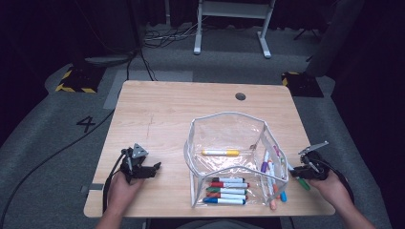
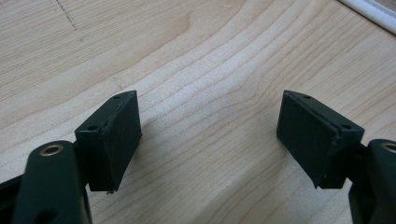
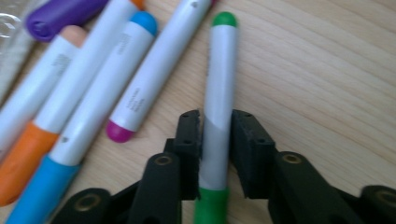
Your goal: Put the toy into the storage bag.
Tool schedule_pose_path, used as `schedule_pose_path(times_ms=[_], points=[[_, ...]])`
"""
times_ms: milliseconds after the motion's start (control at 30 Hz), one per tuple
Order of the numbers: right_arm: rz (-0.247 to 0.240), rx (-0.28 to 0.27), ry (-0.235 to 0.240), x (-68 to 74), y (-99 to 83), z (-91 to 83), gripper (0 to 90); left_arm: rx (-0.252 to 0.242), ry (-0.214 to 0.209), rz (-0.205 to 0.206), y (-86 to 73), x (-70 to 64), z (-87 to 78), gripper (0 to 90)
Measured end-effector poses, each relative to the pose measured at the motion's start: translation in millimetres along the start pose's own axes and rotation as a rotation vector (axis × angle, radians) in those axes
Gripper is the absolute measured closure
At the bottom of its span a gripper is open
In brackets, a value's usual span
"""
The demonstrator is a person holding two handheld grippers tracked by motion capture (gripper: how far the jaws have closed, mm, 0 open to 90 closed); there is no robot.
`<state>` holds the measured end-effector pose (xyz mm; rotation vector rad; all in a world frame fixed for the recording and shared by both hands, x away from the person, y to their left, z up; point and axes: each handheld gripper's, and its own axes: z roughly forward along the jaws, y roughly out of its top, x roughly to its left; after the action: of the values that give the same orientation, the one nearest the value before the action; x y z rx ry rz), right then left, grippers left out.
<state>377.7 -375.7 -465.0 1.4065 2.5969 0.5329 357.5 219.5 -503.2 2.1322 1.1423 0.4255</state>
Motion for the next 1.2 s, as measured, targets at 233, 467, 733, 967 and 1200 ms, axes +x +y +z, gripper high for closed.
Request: schedule_pose_path(times_ms=[233, 467, 733, 967, 1200], points=[[0.045, -0.009, -0.007, -4.8, -0.5, -5.1, 76.2, 0.001, 0.001, 0.000, 0.0, -0.1, -0.1, 22.1], [0.030, -0.099, 0.034, -2.0, 11.5, -41.5, 76.2, 0.001, 0.001, 0.000, 0.0, -0.1, -0.1, 22.1], [-0.030, -0.168, 0.054, 11.4, 28.7, -84.4, 76.1, -0.002, 0.000, -0.001, -0.1, 0.0, 0.2, 22.1], [-0.096, -0.228, 0.081, 29.4, 46.2, -121.8, 76.2, 0.001, 0.001, 0.000, 0.0, 0.0, 0.0, 22.1], [-0.179, -0.269, 0.124, 50.6, 66.2, -152.5, 76.2, -0.001, 0.001, -0.001, 0.0, -0.1, 0.1, 22.1]])
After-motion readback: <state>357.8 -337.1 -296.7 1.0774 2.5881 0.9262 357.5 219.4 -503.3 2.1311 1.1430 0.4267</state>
